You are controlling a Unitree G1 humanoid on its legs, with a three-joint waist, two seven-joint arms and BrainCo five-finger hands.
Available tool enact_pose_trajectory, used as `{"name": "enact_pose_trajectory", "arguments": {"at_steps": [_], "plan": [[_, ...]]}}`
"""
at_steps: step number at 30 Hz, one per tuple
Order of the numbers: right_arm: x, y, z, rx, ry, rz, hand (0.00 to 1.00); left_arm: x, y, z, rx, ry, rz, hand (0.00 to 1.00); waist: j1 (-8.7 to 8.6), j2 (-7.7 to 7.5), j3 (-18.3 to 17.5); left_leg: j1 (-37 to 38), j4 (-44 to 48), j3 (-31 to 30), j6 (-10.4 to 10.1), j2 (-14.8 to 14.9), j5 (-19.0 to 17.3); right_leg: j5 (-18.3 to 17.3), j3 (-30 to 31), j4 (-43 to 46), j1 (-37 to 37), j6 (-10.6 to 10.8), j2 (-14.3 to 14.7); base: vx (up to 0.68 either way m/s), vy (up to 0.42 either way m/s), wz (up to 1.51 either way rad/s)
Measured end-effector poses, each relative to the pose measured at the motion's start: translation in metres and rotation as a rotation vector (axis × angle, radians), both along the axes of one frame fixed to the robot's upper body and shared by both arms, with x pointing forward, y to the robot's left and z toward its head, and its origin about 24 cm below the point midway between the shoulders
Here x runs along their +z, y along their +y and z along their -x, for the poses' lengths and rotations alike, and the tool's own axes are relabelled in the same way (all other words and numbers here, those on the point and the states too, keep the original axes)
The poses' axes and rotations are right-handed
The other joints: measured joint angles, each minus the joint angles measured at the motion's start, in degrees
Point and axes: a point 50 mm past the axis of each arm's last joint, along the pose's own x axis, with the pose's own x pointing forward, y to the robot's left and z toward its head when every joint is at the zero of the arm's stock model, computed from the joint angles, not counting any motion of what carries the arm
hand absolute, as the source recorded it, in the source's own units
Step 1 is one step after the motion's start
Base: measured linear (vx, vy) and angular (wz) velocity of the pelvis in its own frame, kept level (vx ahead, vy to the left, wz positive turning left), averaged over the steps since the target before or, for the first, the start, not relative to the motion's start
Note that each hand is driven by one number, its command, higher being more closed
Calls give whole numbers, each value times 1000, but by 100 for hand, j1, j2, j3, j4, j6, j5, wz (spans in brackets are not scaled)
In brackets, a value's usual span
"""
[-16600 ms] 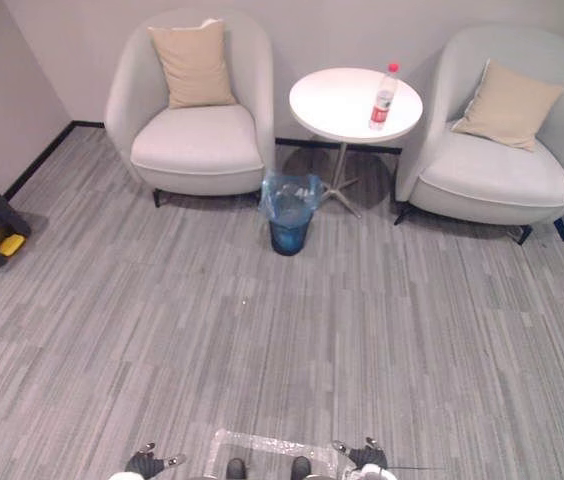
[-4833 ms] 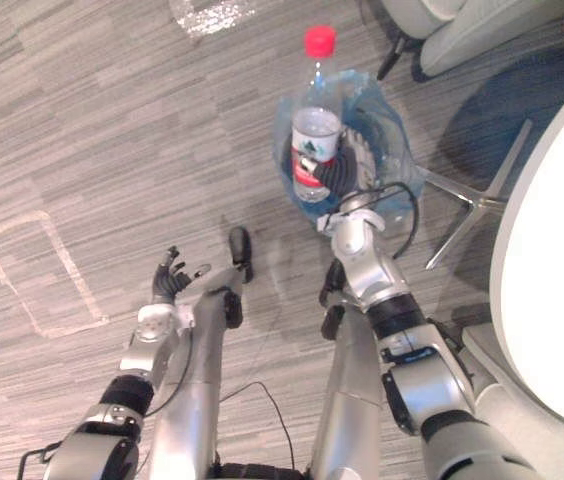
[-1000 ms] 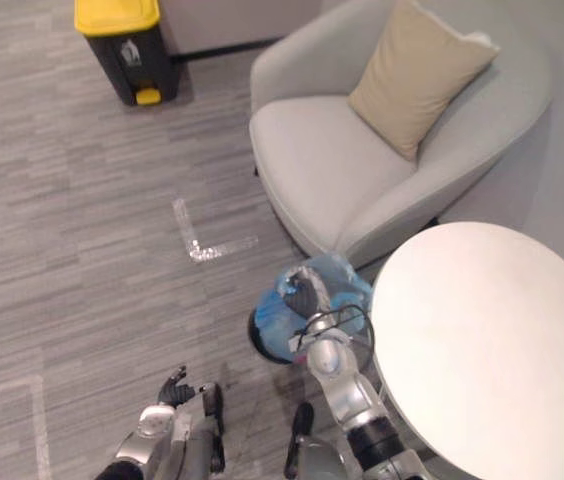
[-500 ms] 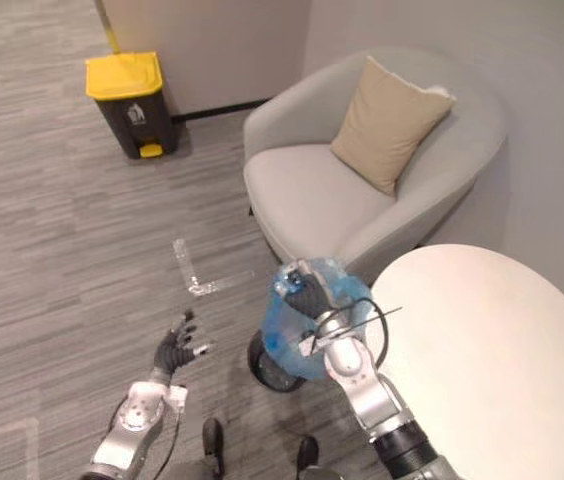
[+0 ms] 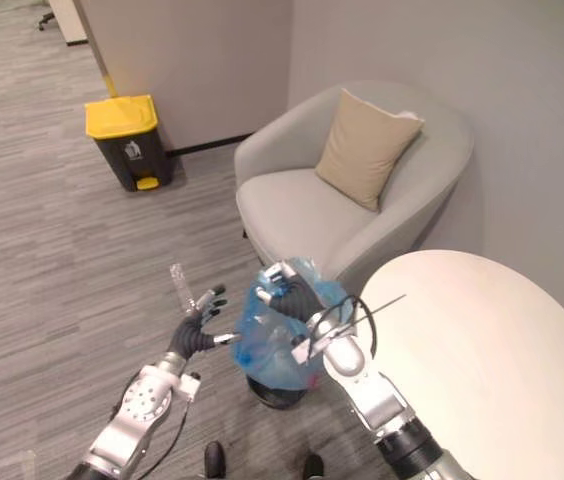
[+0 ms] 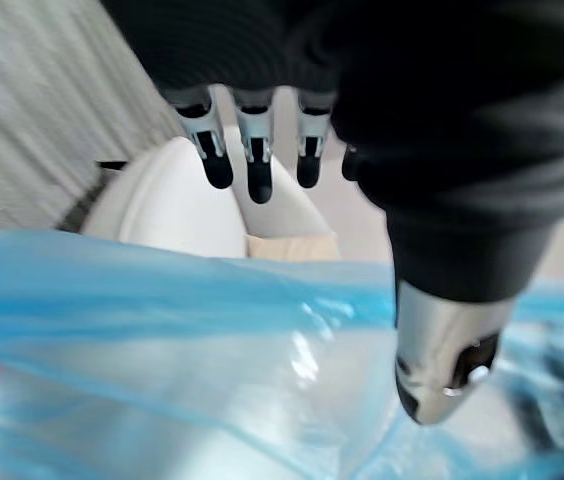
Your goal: Gather rubbish on tea table into small bin, then transfer packed bag to large trash can.
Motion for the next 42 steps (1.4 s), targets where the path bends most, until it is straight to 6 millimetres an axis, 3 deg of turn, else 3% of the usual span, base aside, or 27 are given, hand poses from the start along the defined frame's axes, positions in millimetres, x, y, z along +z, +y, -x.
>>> {"name": "enact_pose_trajectory", "arguments": {"at_steps": [18, 24, 25, 31, 42], "plan": [[22, 48, 10, 260, 25, -169, 100, 16, -30, -10, -157, -186, -228, 0, -50, -19, -185, 62, -4, 66, 5, 2, 15, -4, 101, 10, -2, 1, 4, 4, 4, -2], [20, 59, 15, 300, 65, -200, 100, 3, -37, -9, -149, -138, -219, 0, -49, -60, -240, 54, -4, 53, -3, 22, 10, -15, 103, -22, -5, -7, 3, 0, 0, 0], [19, 59, 16, 303, 72, -196, 100, -1, -39, -8, -154, -123, -226, 100, -49, -64, -242, 51, -4, 52, -8, 27, 6, -14, 104, -30, -5, -5, 4, 0, 0, 0], [17, 61, 17, 310, 83, -190, 100, -16, -46, -5, -158, -66, -228, 100, -53, -70, -246, 6, -4, 40, -13, 49, 2, 40, 111, -101, -7, -5, 24, 0, 0, 0], [16, 66, 18, 318, 89, -199, 100, -23, -45, -6, -119, -17, -201, 100, -89, -91, -259, -30, -3, 41, -24, 80, 12, 152, 125, -199, -6, -31, 83, 3, -1, 0]]}}
